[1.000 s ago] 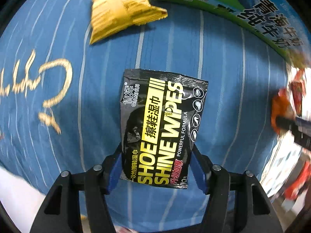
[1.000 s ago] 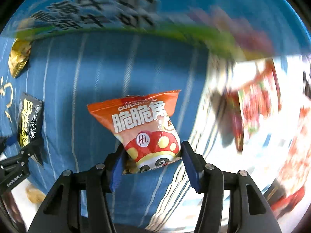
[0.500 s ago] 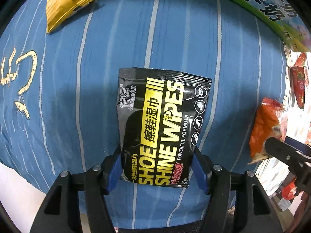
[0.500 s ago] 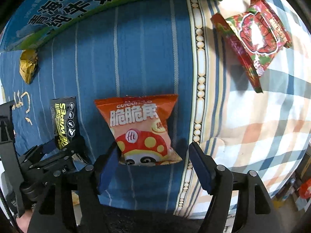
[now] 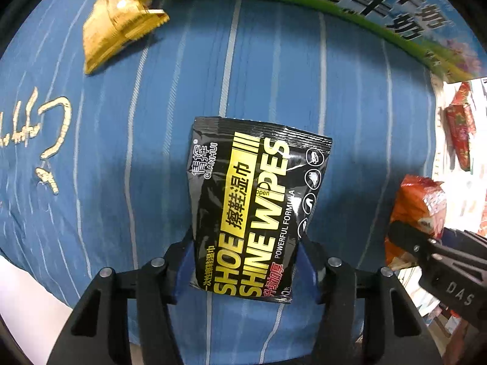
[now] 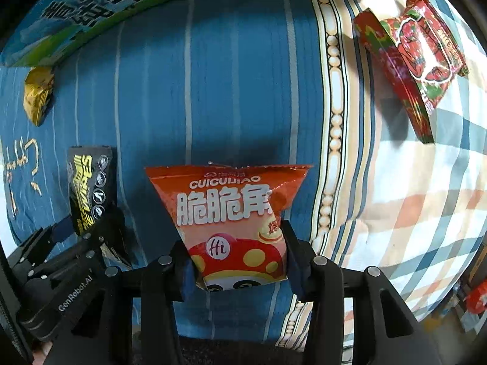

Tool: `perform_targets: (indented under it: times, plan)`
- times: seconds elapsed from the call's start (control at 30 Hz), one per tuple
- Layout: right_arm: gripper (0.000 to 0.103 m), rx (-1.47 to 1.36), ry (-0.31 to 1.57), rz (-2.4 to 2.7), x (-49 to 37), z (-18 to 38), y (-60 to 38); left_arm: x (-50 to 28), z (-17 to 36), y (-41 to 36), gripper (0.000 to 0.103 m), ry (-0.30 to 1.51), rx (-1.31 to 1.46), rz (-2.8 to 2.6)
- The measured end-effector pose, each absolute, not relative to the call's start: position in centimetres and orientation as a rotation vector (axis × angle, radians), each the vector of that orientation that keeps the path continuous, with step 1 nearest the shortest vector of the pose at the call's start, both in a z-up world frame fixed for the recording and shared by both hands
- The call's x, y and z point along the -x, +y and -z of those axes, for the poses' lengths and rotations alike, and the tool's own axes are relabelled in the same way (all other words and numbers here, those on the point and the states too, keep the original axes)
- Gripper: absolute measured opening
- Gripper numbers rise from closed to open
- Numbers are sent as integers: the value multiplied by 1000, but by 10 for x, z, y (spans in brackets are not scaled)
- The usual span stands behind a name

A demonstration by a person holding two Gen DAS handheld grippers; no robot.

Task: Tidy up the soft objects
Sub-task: 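Carry both packets into the box beside the pouches and open both tools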

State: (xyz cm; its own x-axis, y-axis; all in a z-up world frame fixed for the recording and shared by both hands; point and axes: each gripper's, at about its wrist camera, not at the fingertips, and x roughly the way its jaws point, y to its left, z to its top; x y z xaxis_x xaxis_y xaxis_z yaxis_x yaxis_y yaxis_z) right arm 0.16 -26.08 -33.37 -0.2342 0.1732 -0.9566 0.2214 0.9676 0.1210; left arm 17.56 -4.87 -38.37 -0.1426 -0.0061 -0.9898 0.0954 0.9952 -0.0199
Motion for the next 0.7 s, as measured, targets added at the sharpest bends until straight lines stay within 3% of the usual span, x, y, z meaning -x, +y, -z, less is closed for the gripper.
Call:
perform_targets:
  times: [0.27, 0.7]
  plan:
    - [47, -284, 1729, 20, 12, 297, -279, -151, 324, -69, 55, 1591, -54, 121]
    - [47, -245, 1481, -3, 17, 164, -287, -165, 201, -71, 55, 1341, -43, 213]
